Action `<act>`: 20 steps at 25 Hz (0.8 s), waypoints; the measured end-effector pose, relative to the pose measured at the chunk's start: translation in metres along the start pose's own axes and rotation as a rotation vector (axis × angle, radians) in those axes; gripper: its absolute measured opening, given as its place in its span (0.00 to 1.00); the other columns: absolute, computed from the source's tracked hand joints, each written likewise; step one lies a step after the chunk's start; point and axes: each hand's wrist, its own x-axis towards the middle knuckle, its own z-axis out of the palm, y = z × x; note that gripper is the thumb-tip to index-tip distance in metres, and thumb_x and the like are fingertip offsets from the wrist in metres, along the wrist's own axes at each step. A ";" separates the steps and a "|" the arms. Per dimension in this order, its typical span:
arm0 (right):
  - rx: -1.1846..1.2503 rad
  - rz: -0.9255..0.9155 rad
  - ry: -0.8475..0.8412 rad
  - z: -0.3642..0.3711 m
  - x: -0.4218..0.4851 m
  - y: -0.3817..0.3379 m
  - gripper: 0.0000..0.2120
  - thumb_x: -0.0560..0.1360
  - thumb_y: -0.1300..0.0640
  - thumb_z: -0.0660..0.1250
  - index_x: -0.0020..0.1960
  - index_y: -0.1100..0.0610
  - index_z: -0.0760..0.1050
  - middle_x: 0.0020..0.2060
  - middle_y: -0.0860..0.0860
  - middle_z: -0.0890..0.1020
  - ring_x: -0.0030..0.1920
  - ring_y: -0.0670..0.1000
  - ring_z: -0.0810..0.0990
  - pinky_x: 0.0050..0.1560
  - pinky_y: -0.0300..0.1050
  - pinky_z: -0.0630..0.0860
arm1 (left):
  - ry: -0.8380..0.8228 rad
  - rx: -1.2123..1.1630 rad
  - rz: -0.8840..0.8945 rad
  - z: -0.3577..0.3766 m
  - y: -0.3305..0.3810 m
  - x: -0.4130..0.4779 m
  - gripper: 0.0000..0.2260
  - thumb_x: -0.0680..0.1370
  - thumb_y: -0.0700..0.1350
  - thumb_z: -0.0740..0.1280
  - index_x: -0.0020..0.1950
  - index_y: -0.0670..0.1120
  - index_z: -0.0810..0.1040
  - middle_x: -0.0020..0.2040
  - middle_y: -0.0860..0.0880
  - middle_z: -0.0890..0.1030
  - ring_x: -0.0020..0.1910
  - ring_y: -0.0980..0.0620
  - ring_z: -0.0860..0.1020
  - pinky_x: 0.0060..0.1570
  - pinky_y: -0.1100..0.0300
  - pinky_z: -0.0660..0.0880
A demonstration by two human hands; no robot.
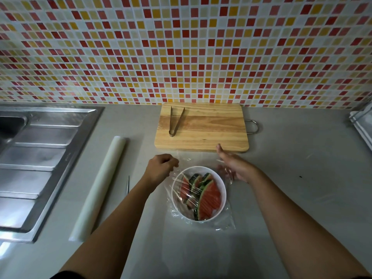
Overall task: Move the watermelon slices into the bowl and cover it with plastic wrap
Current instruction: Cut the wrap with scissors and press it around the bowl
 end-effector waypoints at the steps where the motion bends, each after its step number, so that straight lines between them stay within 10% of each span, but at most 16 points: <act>1: -0.059 0.091 -0.069 -0.003 -0.004 0.001 0.33 0.62 0.21 0.54 0.54 0.45 0.69 0.41 0.49 0.78 0.34 0.47 0.71 0.32 0.40 0.69 | 0.012 -0.020 0.025 0.001 0.000 0.000 0.10 0.76 0.44 0.65 0.37 0.45 0.80 0.33 0.49 0.77 0.31 0.54 0.73 0.25 0.70 0.69; 5: -0.062 0.199 -0.133 -0.005 -0.010 0.005 0.20 0.70 0.34 0.63 0.39 0.52 0.72 0.29 0.47 0.73 0.30 0.44 0.69 0.33 0.38 0.68 | 0.106 -0.047 0.119 0.008 0.000 -0.002 0.10 0.79 0.45 0.62 0.42 0.42 0.77 0.34 0.47 0.77 0.29 0.56 0.73 0.26 0.70 0.70; 13: 0.141 -0.190 0.289 0.019 0.000 0.029 0.17 0.80 0.48 0.54 0.37 0.52 0.71 0.27 0.47 0.73 0.22 0.42 0.68 0.22 0.35 0.63 | 0.169 0.250 0.236 0.018 -0.012 -0.007 0.10 0.81 0.51 0.58 0.45 0.45 0.70 0.30 0.44 0.77 0.29 0.46 0.75 0.32 0.54 0.71; 20: 0.163 -0.329 0.554 0.026 0.008 0.036 0.17 0.80 0.49 0.54 0.35 0.52 0.69 0.30 0.46 0.73 0.33 0.48 0.70 0.40 0.44 0.67 | 0.179 0.295 0.319 0.014 -0.022 -0.006 0.19 0.78 0.51 0.63 0.36 0.37 0.73 0.29 0.40 0.75 0.28 0.45 0.73 0.28 0.60 0.64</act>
